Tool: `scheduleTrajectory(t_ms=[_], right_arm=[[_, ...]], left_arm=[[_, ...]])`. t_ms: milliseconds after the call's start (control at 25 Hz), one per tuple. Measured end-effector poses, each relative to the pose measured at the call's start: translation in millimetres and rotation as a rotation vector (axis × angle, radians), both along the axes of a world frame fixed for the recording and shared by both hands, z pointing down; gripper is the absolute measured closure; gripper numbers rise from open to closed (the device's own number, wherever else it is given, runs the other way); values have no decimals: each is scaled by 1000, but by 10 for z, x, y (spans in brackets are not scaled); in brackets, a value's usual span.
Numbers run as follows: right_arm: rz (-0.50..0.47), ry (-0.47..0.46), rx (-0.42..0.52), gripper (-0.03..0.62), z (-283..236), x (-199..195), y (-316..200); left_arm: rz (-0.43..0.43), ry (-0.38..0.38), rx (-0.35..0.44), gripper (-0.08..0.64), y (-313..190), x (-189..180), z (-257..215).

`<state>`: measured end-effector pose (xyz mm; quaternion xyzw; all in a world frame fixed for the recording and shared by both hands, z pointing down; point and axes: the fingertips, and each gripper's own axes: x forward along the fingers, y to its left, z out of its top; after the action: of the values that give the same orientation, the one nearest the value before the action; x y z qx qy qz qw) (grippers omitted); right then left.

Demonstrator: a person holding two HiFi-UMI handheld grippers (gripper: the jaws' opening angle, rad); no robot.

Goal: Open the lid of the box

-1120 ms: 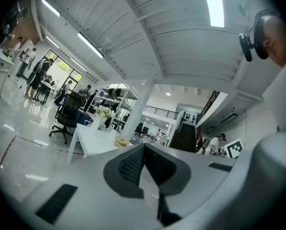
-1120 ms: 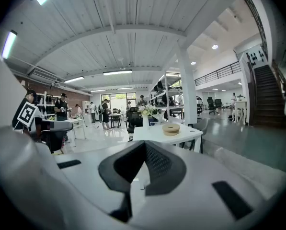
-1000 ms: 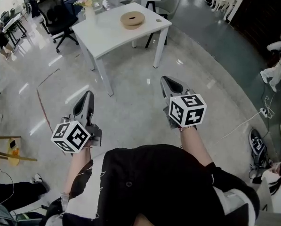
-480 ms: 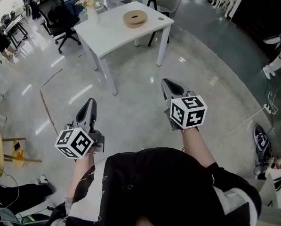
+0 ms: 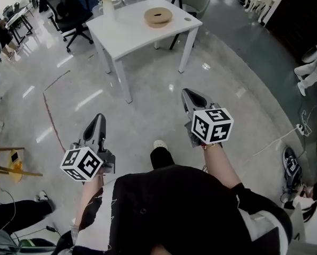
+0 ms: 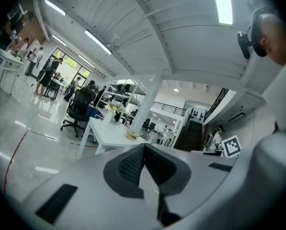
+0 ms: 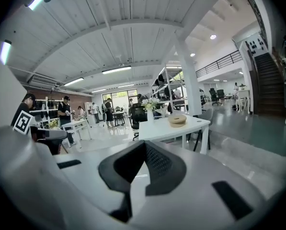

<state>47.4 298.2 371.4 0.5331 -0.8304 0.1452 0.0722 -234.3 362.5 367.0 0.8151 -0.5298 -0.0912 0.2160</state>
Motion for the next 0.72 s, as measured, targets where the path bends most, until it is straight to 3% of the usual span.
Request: scheduleTrajectory(t_ms=[160, 400, 720], right_arm=[[-60, 36, -1, 588, 117, -155, -289], [-73, 49, 15, 588, 155, -187, -991], [-22, 43, 61, 588, -63, 237, -1864]], left_arm=[[-60, 14, 24, 549, -158, -155, -77], [-80, -5, 20, 549, -734, -246, -77], [6, -44, 40, 549, -1786, 186, -186]])
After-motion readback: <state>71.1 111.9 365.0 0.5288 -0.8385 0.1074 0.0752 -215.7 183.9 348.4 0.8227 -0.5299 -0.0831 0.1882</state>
